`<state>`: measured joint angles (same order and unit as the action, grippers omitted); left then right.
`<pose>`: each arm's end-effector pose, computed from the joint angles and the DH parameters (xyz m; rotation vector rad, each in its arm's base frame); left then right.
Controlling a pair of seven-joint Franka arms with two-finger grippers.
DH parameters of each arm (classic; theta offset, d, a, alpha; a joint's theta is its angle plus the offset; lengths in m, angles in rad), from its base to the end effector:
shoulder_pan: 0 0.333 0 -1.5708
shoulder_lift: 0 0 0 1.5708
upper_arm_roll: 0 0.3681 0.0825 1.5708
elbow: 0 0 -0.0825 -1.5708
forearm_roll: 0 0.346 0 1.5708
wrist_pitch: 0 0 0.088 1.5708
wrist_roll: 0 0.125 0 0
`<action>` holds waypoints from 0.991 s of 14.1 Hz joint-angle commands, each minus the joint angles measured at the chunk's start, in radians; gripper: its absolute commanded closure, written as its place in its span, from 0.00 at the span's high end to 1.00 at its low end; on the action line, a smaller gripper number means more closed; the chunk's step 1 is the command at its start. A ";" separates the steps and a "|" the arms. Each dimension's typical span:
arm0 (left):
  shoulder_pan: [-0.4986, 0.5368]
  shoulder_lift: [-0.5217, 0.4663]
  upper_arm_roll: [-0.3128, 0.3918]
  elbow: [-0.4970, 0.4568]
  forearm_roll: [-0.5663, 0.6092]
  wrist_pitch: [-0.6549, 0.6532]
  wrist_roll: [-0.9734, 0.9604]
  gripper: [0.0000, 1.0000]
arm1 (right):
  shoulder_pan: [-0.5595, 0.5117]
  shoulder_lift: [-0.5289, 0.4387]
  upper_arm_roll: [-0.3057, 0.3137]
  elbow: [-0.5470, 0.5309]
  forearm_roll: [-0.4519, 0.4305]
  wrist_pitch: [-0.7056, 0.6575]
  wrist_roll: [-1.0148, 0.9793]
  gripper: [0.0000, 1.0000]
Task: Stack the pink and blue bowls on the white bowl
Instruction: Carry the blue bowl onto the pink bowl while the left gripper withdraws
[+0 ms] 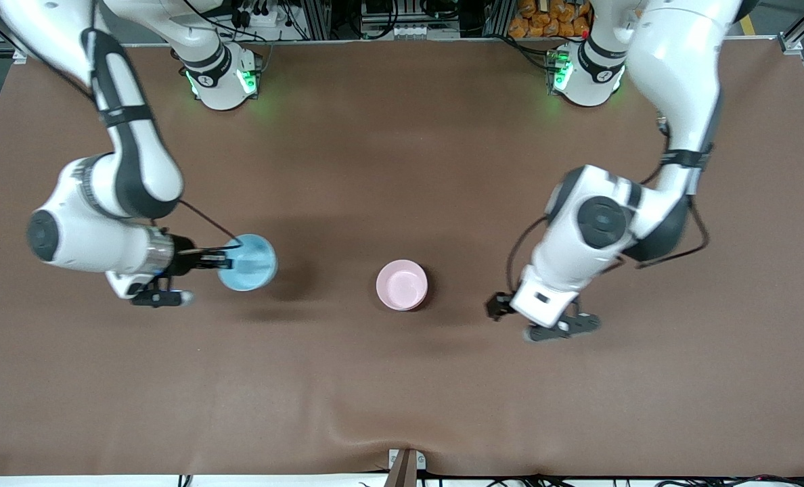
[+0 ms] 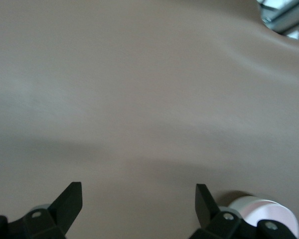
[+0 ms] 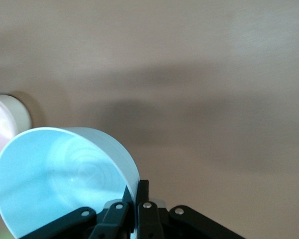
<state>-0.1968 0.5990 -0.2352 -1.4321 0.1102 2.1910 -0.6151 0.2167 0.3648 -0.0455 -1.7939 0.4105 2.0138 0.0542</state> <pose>0.6790 -0.2638 0.4096 3.0059 0.2685 0.2065 0.5999 0.1370 0.3927 -2.8055 0.1205 0.2535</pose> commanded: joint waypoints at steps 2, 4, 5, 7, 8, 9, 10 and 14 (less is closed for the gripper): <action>0.117 -0.067 -0.033 -0.010 0.003 -0.121 0.177 1.00 | 0.147 0.022 -0.011 0.094 0.022 0.002 0.221 0.00; 0.145 -0.126 -0.012 -0.008 -0.026 -0.222 0.321 1.00 | 0.203 0.054 -0.011 0.120 0.030 0.052 0.280 0.00; 0.146 -0.154 0.026 -0.008 -0.059 -0.276 0.359 1.00 | 0.229 0.071 -0.011 0.122 0.050 0.104 0.311 0.00; 0.143 -0.223 0.091 -0.008 -0.116 -0.374 0.397 1.00 | 0.312 0.133 -0.011 0.122 0.079 0.230 0.375 0.00; 0.145 -0.267 0.099 -0.010 -0.118 -0.425 0.425 1.00 | 0.340 0.161 -0.011 0.122 0.079 0.290 0.416 0.00; 0.143 -0.312 0.105 -0.010 -0.118 -0.482 0.429 1.00 | 0.364 0.175 -0.011 0.122 0.079 0.325 0.449 0.00; 0.139 -0.356 0.117 -0.008 -0.116 -0.538 0.432 1.00 | 0.383 0.183 -0.011 0.122 0.079 0.341 0.476 0.00; 0.135 -0.516 0.168 -0.010 -0.119 -0.695 0.488 1.00 | 0.401 0.229 -0.011 0.126 0.091 0.419 0.500 0.00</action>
<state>-0.0510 0.1693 -0.1051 -1.4129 0.0061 1.5495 -0.1724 0.6163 0.5717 -0.0455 -1.6959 0.4684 2.4176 0.5448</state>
